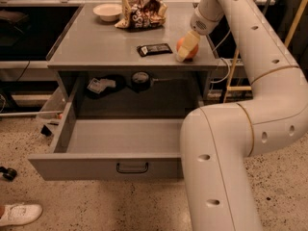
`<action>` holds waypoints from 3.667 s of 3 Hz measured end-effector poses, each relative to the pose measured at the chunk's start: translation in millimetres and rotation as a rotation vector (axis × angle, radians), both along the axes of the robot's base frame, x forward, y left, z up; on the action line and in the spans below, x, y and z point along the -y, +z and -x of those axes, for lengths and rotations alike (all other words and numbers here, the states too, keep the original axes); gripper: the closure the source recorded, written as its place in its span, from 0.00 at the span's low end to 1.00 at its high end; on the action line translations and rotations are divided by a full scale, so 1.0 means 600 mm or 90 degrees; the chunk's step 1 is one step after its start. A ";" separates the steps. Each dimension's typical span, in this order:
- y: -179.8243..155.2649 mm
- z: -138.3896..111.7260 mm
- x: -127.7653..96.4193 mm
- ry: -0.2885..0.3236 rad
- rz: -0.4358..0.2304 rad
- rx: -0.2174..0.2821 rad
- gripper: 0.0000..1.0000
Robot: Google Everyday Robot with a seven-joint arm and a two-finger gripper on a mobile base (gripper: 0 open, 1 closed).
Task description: Pick orange from top drawer and place on counter
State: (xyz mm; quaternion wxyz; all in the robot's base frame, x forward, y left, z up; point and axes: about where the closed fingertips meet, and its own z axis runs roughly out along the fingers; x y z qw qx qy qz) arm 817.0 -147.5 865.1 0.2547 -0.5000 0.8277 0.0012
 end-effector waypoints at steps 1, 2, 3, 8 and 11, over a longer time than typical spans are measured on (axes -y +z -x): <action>0.086 0.010 0.027 -0.067 0.031 0.038 0.00; 0.177 0.045 0.064 -0.143 0.082 0.063 0.00; 0.177 0.045 0.064 -0.143 0.082 0.063 0.00; 0.327 0.357 0.059 0.059 0.005 -0.032 0.00; 0.362 0.459 0.072 -0.027 -0.013 -0.038 0.00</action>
Offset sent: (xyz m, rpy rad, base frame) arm -0.2800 -0.0014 0.0507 -0.2290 -0.1792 -0.3774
